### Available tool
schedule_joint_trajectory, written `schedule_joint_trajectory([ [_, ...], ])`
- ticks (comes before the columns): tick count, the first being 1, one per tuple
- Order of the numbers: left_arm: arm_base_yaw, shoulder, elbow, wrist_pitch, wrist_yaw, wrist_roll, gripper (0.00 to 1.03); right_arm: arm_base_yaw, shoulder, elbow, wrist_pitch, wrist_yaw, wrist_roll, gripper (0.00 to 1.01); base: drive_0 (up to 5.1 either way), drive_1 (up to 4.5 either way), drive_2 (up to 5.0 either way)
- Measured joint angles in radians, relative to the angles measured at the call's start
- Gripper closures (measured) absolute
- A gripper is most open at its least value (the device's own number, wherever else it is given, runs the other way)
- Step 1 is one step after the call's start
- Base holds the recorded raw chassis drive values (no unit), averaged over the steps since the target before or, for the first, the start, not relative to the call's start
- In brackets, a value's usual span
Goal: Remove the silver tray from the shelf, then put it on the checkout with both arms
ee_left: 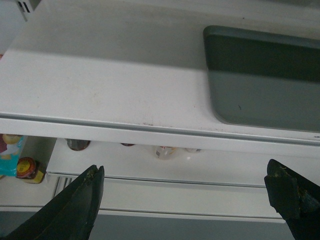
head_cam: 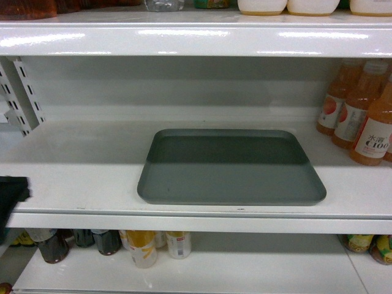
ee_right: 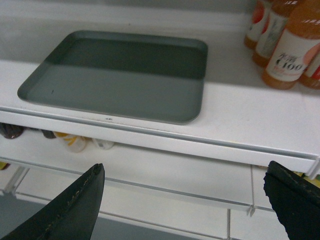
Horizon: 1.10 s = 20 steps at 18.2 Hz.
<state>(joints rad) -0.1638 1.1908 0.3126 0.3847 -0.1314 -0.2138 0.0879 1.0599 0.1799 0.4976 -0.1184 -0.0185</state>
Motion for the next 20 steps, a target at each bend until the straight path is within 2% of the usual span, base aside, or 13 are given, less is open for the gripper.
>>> schedule_joint_trajectory([
  [1, -0.019, 0.235, 0.095, 0.073, 0.002, 0.006, 0.05, 0.018, 0.264, 0.086, 0.098, 0.014, 0.026, 0.03, 0.0, 0.0, 0.0],
  [2, -0.027, 0.361, 0.157, 0.088, 0.008, 0.013, 0.05, 0.031, 0.404, 0.146, 0.136, 0.034, 0.033, 0.03, 0.0, 0.0, 0.0],
  [7, -0.05, 0.679, 0.407, 0.091, 0.005, 0.031, 0.05, 0.057, 0.754, 0.414, 0.127, 0.058, 0.093, 0.03, 0.0, 0.0, 0.0],
  [10, -0.051, 0.81, 0.542, 0.068, 0.004, 0.037, 0.05, 0.063, 0.887, 0.56, 0.108, 0.097, 0.113, 0.03, 0.0, 0.0, 0.0],
  [14, -0.088, 0.94, 0.715, -0.007, 0.002, 0.039, 0.05, 0.063, 1.054, 0.761, 0.014, 0.151, 0.127, 0.03, 0.0, 0.0, 0.0],
  [16, -0.104, 1.006, 0.831, -0.076, -0.006, 0.038, 0.05, 0.061, 1.136, 0.908, -0.07, 0.174, 0.127, 0.03, 0.0, 0.0, 0.0],
  [20, -0.1, 1.065, 0.928, -0.178, -0.008, 0.037, 0.05, 0.048, 1.221, 1.083, -0.23, 0.17, 0.153, 0.03, 0.0, 0.0, 0.0],
])
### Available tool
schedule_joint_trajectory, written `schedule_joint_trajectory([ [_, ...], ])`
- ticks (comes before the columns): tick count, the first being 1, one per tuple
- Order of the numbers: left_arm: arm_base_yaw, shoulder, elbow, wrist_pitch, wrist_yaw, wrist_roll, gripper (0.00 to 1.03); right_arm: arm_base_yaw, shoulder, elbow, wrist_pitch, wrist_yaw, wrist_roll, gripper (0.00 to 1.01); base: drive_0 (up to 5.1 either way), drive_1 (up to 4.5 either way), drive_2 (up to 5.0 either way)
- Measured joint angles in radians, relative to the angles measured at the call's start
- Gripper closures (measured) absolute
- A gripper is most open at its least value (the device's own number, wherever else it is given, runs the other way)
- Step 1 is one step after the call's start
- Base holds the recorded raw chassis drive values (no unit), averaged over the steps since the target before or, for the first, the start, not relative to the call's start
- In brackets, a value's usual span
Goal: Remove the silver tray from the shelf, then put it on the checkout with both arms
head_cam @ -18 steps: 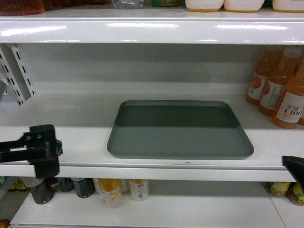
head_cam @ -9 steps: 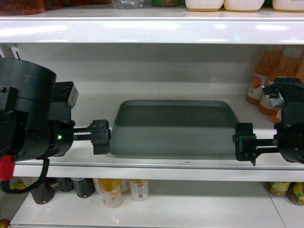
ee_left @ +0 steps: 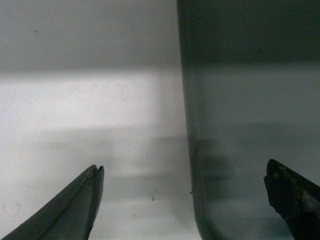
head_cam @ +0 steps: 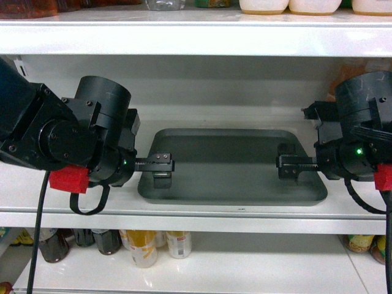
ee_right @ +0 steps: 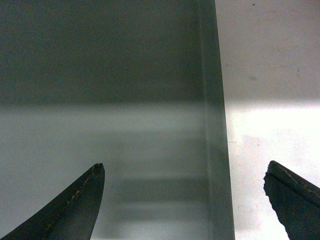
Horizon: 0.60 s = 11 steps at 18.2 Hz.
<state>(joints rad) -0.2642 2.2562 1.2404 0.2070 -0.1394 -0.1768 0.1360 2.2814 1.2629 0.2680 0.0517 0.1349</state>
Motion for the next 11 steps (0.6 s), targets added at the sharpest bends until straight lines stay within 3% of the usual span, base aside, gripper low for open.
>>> schedule_joint_trajectory([
  [3, 0.008, 0.037, 0.064, -0.068, 0.004, -0.02, 0.05, -0.006, 0.069, 0.114, -0.078, 0.012, 0.003, 0.03, 0.0, 0.0, 0.0],
  [8, 0.011, 0.077, 0.126, -0.139, 0.034, -0.06, 0.05, -0.013, 0.123, 0.183, -0.134, 0.024, -0.018, 0.06, 0.0, 0.0, 0.0],
  [10, 0.01, 0.085, 0.15, -0.182, 0.061, -0.06, 0.05, -0.013, 0.127, 0.19, -0.15, 0.012, -0.028, 0.33, 0.0, 0.0, 0.0],
  [11, 0.01, 0.086, 0.152, -0.187, 0.07, -0.06, 0.06, -0.012, 0.127, 0.191, -0.157, 0.012, -0.031, 0.4, 0.0, 0.0, 0.0],
])
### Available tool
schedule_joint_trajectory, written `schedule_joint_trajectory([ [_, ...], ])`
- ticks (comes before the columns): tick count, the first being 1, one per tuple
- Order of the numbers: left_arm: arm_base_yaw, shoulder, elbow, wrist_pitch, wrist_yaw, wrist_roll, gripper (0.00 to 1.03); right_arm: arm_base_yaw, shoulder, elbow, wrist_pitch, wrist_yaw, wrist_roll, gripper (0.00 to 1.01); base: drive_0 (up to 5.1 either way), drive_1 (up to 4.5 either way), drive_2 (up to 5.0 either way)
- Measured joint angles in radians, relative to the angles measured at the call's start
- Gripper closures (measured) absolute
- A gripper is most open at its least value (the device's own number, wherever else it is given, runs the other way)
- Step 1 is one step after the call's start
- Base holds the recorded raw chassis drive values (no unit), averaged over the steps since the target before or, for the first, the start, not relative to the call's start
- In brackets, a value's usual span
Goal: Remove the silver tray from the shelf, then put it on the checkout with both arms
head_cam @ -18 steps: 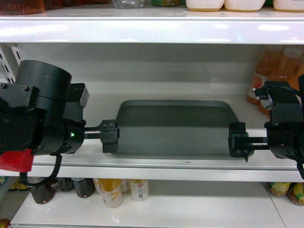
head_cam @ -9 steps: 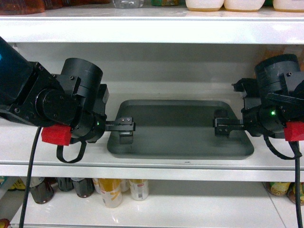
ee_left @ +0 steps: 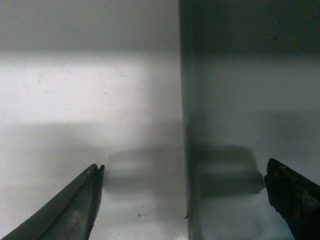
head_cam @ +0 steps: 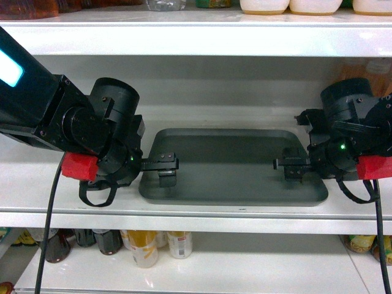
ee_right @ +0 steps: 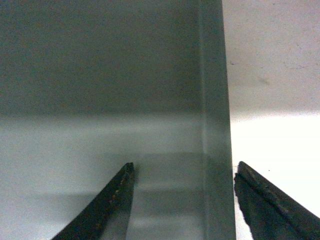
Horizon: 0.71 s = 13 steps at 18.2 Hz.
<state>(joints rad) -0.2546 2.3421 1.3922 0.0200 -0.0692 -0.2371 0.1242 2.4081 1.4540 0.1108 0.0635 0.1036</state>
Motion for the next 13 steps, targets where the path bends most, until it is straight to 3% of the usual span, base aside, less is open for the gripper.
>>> schedule_joint_trajectory([
  [7, 0.0, 0.004, -0.019, 0.014, -0.027, -0.018, 0.59, -0.002, -0.001, -0.026, 0.024, 0.013, -0.009, 0.93, 0.0, 0.0, 0.0],
  [9, -0.002, -0.009, -0.06, 0.054, -0.002, -0.029, 0.79, -0.007, -0.013, -0.051, 0.04, -0.019, 0.004, 0.97, 0.0, 0.0, 0.0],
  [12, 0.009, -0.039, -0.132, 0.102, 0.011, -0.053, 1.0, -0.007, -0.031, -0.094, 0.066, -0.024, 0.011, 0.97, 0.0, 0.0, 0.0],
  [13, 0.01, -0.05, -0.158, 0.126, 0.017, -0.056, 1.0, -0.007, -0.042, -0.114, 0.076, -0.026, 0.013, 0.97, 0.0, 0.0, 0.0],
])
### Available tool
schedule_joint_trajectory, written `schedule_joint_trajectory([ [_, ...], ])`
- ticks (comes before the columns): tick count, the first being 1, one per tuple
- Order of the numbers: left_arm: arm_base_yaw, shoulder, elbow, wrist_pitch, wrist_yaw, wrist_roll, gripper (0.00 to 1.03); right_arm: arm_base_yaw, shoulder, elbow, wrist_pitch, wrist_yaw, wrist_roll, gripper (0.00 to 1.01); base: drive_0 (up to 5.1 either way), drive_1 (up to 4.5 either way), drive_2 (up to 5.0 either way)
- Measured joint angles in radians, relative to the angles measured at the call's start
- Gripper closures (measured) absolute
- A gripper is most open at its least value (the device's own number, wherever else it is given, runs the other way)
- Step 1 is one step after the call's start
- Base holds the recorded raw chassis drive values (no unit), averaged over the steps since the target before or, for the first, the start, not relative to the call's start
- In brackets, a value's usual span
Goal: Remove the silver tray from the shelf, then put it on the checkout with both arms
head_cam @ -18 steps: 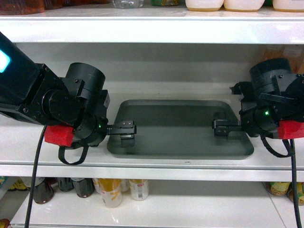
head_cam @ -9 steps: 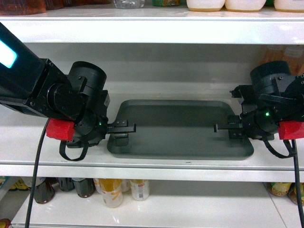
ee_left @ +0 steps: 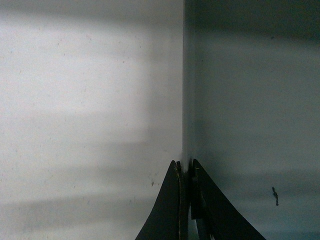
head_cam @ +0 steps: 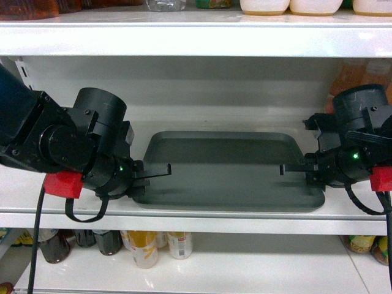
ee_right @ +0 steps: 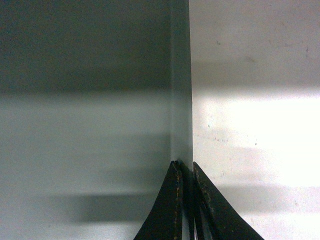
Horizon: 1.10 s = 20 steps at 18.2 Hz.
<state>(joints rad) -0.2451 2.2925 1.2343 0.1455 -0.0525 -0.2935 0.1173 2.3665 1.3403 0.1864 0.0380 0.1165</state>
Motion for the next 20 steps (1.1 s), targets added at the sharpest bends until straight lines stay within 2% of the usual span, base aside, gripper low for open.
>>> schedule_joint_trajectory([
  [3, -0.002, -0.051, -0.105, 0.077, -0.008, -0.031, 1.0, 0.002, -0.047, -0.101, 0.064, -0.012, 0.024, 0.97, 0.0, 0.0, 0.0],
  [6, -0.026, -0.125, -0.237, 0.151, -0.032, -0.042, 1.0, 0.013, -0.108, -0.218, 0.129, -0.012, 0.051, 0.97, 0.0, 0.0, 0.0],
  [8, -0.043, -0.219, -0.349, 0.18, -0.041, -0.058, 1.0, 0.02, -0.181, -0.334, 0.182, -0.015, 0.072, 0.97, 0.0, 0.0, 0.0],
  [11, -0.076, -0.386, -0.456, 0.222, -0.079, -0.056, 1.0, 0.021, -0.343, -0.492, 0.26, -0.014, 0.106, 0.97, 0.0, 0.0, 0.0],
  [13, -0.09, -0.468, -0.508, 0.222, -0.091, -0.061, 1.0, 0.021, -0.447, -0.569, 0.29, -0.01, 0.116, 0.97, 0.0, 0.0, 0.0],
  [14, -0.115, -0.594, -0.589, 0.22, -0.111, -0.062, 1.0, 0.027, -0.579, -0.689, 0.317, -0.011, 0.131, 0.97, 0.0, 0.0, 0.0],
  [16, -0.142, -0.707, -0.657, 0.209, -0.138, -0.065, 1.0, 0.031, -0.698, -0.789, 0.326, -0.014, 0.146, 0.97, 0.0, 0.0, 0.0],
  [20, -0.192, -0.853, -0.742, 0.163, -0.205, -0.075, 1.0, 0.041, -0.854, -0.913, 0.341, -0.011, 0.156, 0.97, 0.0, 0.0, 0.0],
])
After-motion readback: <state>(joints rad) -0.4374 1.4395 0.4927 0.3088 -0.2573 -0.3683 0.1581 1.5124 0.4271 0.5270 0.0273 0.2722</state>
